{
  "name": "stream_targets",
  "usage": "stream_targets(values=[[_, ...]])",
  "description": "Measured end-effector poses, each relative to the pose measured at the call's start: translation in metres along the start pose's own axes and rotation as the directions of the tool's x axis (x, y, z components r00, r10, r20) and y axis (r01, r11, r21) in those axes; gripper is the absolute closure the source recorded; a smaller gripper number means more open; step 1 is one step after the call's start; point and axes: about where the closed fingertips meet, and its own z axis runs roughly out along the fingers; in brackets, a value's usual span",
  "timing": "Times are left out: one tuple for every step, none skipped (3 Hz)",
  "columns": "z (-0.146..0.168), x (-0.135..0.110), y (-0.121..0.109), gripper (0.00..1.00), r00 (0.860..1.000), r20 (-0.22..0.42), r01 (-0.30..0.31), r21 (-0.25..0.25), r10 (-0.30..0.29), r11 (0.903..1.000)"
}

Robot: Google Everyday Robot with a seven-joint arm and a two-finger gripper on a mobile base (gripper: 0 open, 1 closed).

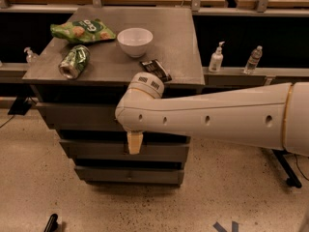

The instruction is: Open top drawer

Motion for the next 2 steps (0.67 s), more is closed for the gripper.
stream_targets(values=[[0.031, 0.007, 0.006, 0.07, 0.996, 0.077, -0.045, -0.025, 0.047, 0.9987], [0.05, 0.025, 0.002, 0.06, 0.981, 0.147, -0.124, -0.011, 0.124, 0.9923]])
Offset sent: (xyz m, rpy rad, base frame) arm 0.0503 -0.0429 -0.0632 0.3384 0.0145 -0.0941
